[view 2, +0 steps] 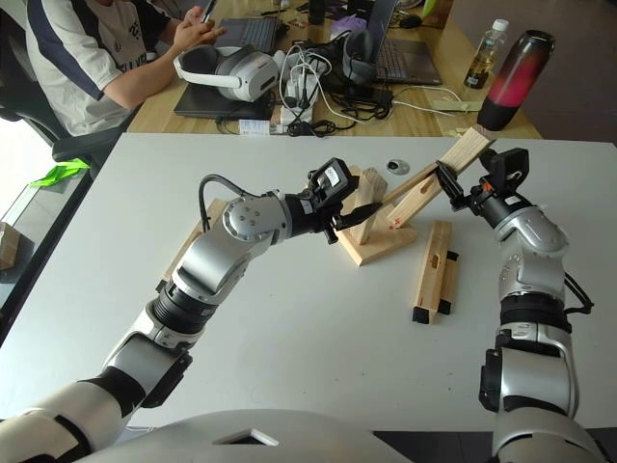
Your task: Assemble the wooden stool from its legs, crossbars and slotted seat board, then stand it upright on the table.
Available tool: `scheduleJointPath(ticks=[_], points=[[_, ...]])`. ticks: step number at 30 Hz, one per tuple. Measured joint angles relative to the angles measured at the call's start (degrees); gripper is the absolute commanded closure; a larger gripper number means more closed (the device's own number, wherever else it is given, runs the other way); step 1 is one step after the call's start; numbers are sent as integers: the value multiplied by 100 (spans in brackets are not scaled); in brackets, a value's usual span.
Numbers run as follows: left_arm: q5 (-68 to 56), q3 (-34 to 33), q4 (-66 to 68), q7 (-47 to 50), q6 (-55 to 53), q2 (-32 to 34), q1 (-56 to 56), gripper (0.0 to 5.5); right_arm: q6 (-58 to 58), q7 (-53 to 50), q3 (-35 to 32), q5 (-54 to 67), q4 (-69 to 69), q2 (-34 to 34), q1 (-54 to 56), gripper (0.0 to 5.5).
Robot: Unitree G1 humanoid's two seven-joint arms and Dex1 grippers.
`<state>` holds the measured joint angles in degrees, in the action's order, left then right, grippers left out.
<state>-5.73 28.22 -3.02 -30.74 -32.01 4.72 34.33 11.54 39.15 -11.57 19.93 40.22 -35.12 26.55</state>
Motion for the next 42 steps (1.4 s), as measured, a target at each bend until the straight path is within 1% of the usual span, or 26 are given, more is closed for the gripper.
scheduleJointPath(ticks=[10,14,17,20,24,28,35,38,42], points=[[0,0,-1,-24,1,0,0,347,438,-550,-206,-298,-439,142,26,144],[0,0,-1,-25,1,0,0,347,422,-589,-248,-285,-469,147,101,144],[0,1,-1,-25,1,0,0,347,-200,-346,-184,-124,-603,193,229,144],[4,3,0,-25,4,-3,-2,347,-1298,-150,167,-129,-720,243,362,144],[9,2,10,3,14,-27,-4,347,-2409,66,685,-348,-796,-221,631,144],[14,1,20,19,17,-55,-7,347,-2833,162,957,-349,-791,-465,780,144],[15,-15,-15,51,26,-77,-5,347,-2785,72,1270,-349,-808,-650,822,144],[14,-16,-32,61,26,-77,-15,347,-2294,-310,1336,-349,-802,-591,702,144],[6,-13,-80,61,22,-68,-27,347,-1181,-1189,1376,-461,-642,-328,473,144]])
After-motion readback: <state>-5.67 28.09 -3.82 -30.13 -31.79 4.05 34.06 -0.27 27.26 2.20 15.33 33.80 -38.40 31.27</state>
